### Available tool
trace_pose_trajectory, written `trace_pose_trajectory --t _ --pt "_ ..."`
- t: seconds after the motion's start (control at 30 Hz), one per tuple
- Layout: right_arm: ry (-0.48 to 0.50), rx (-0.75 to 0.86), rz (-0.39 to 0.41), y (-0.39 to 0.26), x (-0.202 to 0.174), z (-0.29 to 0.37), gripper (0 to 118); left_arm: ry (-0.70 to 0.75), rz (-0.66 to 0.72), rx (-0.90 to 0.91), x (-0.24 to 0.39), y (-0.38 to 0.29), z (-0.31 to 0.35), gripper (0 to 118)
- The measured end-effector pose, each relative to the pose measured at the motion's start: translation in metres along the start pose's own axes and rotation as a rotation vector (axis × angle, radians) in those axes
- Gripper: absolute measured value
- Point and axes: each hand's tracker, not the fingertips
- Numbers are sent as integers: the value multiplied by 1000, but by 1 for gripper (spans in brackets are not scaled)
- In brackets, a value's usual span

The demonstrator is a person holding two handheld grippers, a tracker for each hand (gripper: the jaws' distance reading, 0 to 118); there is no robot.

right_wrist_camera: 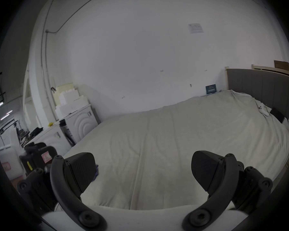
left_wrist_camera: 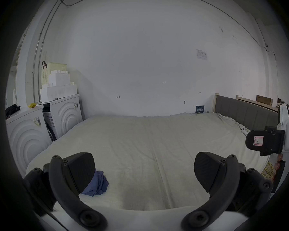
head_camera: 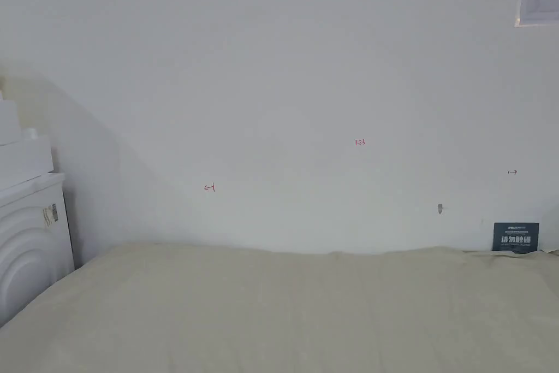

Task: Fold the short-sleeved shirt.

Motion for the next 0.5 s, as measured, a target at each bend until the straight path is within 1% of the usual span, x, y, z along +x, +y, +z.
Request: trace_pose_trajectory --t 0.1,0.13,0.17,0.2,0.27,0.3,0.33,0.37,0.43,0.5 --pt "-39 -28 26 2 -9 0 114 1 -2 -8 0 -1 -1 118" --pt "-46 -19 46 0 -11 0 114 1 -2 -8 0 -1 -2 118" --pt "-45 10 61 -2 -12 0 114 0 -3 -9 0 -1 -3 118" --pt "-38 6 63 -1 -12 -1 114 -1 -2 -12 0 -1 -3 118" --pt "5 10 25 2 -10 0 114 -1 -1 -9 -1 0 -4 118" --pt "7 -6 11 4 -10 0 114 -2 -2 -9 -1 1 -4 118" --pt "20 -25 -20 6 -9 -2 114 -1 -3 -10 -1 1 -5 118" --pt "20 -21 -23 7 -7 -3 114 3 -7 -7 -1 1 -5 118" --pt "9 -1 -18 7 -5 -5 114 5 -15 -4 0 2 -5 118" --pt "-43 -12 -39 8 -1 -9 114 3 -15 -5 0 2 -5 118"
